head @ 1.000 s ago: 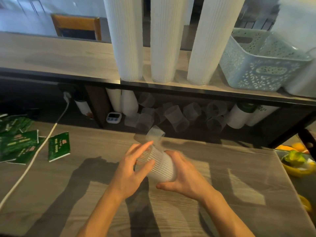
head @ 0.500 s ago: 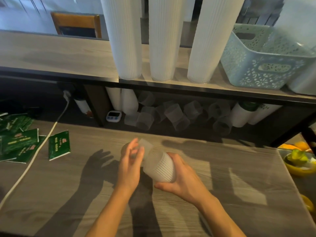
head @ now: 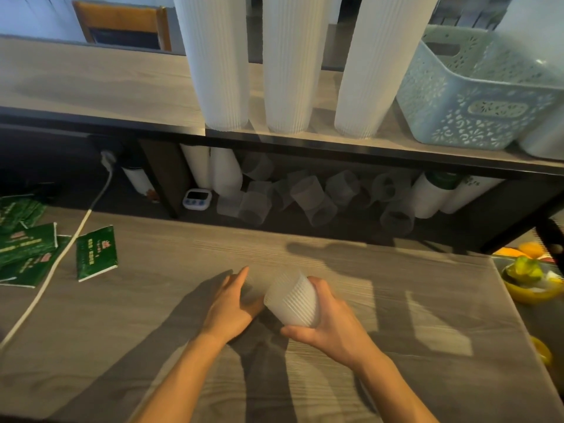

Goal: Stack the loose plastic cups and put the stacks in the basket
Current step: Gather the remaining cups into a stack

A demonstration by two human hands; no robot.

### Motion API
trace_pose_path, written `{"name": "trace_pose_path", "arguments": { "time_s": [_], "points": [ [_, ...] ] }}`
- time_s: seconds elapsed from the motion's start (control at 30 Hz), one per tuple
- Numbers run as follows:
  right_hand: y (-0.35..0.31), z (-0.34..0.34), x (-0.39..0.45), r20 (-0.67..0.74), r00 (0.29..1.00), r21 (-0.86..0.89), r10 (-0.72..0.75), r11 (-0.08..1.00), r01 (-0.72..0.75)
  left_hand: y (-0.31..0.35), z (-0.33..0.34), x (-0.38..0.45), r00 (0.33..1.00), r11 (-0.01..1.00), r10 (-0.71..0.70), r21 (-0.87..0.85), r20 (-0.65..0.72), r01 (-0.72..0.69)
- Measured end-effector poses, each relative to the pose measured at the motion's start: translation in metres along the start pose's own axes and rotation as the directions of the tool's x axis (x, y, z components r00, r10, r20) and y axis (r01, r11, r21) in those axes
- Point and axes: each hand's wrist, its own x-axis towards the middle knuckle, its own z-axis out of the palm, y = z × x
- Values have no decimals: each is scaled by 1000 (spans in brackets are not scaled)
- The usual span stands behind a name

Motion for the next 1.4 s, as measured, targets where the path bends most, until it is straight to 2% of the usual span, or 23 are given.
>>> {"name": "trace_pose_path", "arguments": {
  "time_s": [0.1, 0.27, 0.37, 0.47, 0.57, 0.7, 0.83, 1.1, 1.23, 1.4],
  "points": [
    [2, 3, 0, 15, 1000, 6, 2, 1000, -2, -3, 3, -3, 1000, 996, 10, -90, 14, -9],
    [2, 3, 0, 23, 1000, 11, 9, 1000, -9, 3, -8, -4, 991, 900, -60, -435, -121, 1],
    [3, 0, -3, 10, 1000, -3, 6, 1000, -6, 9, -23, -8, 983, 844, -72, -536, -169, -31],
    [3, -1, -5, -37, 999, 0, 4, 1000, -4, 23, -36, -20, 973, 808, -19, -577, -229, -120],
    [-1, -2, -8, -78, 997, -25, -7, 1000, 5, 43, -41, -33, 955, 807, 75, -544, -288, -228],
    [-7, -9, -9, -77, 997, -79, -19, 997, 13, 61, -35, -49, 928, 898, 238, -298, -287, -323],
    [-8, -18, -10, -51, 998, -93, -42, 995, 37, 68, -26, -56, 897, 909, 351, -132, -268, -395],
    [-4, -16, -14, 6, 992, -37, -123, 992, 123, 79, -22, -58, 857, 865, 467, -90, -216, -494],
    [-5, -15, -15, -32, 988, 30, -149, 988, 150, 77, -12, -60, 836, 834, 540, -70, -97, -547],
    [-5, -11, -16, -28, 990, -3, -135, 991, 135, 68, 9, -64, 869, 865, 494, -84, -23, -494]
  ]
}}
